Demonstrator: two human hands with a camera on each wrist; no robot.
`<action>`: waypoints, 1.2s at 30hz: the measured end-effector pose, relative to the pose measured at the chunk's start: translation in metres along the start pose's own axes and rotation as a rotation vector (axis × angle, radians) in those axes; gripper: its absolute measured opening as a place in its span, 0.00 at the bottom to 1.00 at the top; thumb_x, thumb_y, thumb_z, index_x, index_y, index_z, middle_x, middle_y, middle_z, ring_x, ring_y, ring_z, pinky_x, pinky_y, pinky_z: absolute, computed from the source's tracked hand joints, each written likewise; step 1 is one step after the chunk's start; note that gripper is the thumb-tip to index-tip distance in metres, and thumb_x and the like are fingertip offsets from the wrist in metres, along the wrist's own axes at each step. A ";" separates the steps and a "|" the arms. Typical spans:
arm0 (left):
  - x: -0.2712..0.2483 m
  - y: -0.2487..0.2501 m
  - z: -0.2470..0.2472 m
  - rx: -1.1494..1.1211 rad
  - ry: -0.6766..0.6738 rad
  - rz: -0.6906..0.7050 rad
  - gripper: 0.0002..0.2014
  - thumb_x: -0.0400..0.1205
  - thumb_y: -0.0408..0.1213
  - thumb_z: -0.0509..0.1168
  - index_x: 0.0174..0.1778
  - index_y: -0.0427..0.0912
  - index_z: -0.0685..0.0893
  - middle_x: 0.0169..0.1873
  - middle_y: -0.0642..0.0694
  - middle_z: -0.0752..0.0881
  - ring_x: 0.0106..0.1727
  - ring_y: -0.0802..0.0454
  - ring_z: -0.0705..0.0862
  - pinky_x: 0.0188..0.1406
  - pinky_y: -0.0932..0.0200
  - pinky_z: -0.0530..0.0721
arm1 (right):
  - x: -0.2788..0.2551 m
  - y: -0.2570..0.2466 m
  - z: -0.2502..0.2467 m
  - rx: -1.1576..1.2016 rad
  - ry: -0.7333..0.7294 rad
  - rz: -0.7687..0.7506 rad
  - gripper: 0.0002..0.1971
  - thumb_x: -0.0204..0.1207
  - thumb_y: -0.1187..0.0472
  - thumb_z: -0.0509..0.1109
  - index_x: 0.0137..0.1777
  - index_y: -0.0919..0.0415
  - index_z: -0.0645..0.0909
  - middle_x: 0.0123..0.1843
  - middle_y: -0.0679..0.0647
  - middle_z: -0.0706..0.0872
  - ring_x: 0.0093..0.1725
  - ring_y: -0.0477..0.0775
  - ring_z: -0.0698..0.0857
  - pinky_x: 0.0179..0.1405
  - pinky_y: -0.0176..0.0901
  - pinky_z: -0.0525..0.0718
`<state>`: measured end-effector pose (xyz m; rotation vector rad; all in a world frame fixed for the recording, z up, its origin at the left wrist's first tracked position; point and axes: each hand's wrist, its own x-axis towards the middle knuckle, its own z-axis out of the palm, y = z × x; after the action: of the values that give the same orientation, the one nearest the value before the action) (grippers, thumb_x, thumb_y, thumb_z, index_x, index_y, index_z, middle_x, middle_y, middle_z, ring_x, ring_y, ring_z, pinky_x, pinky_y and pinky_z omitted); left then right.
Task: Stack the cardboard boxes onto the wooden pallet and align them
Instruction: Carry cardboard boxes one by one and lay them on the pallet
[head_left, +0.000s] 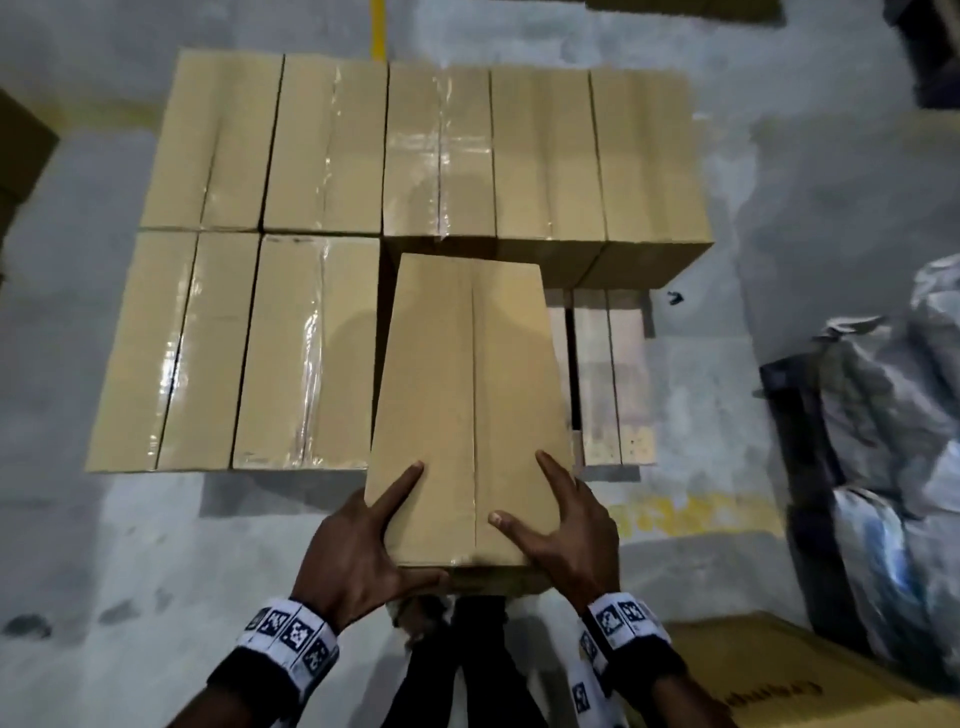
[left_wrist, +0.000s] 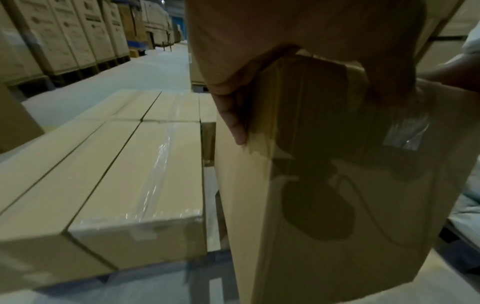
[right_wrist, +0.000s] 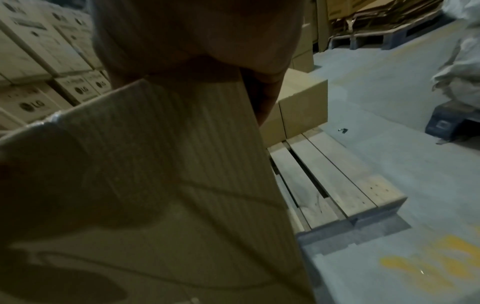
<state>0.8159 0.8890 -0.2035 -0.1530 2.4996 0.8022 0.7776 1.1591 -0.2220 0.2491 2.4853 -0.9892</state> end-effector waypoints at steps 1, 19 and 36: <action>0.010 -0.014 0.014 -0.004 0.005 -0.014 0.62 0.55 0.87 0.70 0.85 0.81 0.50 0.72 0.44 0.81 0.67 0.41 0.86 0.64 0.50 0.88 | 0.011 0.010 0.016 0.003 -0.013 -0.001 0.52 0.59 0.16 0.73 0.84 0.25 0.61 0.83 0.42 0.74 0.81 0.50 0.74 0.79 0.52 0.75; 0.086 -0.161 0.200 0.056 -0.054 -0.115 0.68 0.66 0.51 0.87 0.83 0.83 0.37 0.76 0.39 0.74 0.63 0.37 0.85 0.51 0.47 0.90 | 0.086 0.153 0.191 -0.121 0.020 -0.080 0.56 0.63 0.15 0.67 0.88 0.42 0.58 0.86 0.50 0.70 0.82 0.55 0.73 0.74 0.55 0.80; 0.087 -0.191 0.205 0.376 -0.076 -0.142 0.63 0.64 0.61 0.83 0.91 0.63 0.52 0.65 0.37 0.79 0.59 0.36 0.82 0.49 0.43 0.84 | 0.089 0.169 0.203 -0.539 -0.377 -0.142 0.69 0.65 0.40 0.86 0.88 0.33 0.29 0.92 0.59 0.51 0.74 0.67 0.81 0.66 0.54 0.83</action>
<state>0.8780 0.8539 -0.4880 -0.1625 2.4834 0.2676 0.8232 1.1424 -0.4967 -0.2649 2.3253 -0.3389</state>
